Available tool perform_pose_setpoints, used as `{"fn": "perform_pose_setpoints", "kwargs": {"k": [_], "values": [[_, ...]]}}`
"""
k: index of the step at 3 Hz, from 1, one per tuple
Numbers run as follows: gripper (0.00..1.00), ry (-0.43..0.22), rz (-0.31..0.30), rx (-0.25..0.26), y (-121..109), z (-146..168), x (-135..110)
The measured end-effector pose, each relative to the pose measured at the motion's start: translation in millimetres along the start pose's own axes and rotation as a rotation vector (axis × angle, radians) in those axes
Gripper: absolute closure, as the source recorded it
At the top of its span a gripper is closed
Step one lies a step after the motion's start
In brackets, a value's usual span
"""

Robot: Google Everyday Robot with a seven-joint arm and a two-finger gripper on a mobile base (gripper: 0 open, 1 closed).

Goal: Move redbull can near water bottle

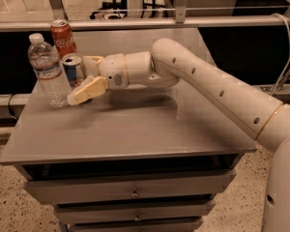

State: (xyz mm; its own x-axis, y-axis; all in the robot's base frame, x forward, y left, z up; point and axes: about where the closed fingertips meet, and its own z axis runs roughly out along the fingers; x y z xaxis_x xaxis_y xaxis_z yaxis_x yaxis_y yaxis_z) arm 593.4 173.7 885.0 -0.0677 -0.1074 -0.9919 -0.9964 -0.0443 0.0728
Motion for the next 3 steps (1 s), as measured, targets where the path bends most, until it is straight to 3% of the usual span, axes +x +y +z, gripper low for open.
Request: {"fn": "perform_pose_setpoints", "kwargs": {"k": [1, 2, 3], "values": [[0.0, 0.042, -0.054, 0.059, -6, -40, -9], [0.0, 0.117, -0.134, 0.16, -14, -107, -29], [0.0, 0.139, -0.156, 0.194, -19, -127, -35]]}}
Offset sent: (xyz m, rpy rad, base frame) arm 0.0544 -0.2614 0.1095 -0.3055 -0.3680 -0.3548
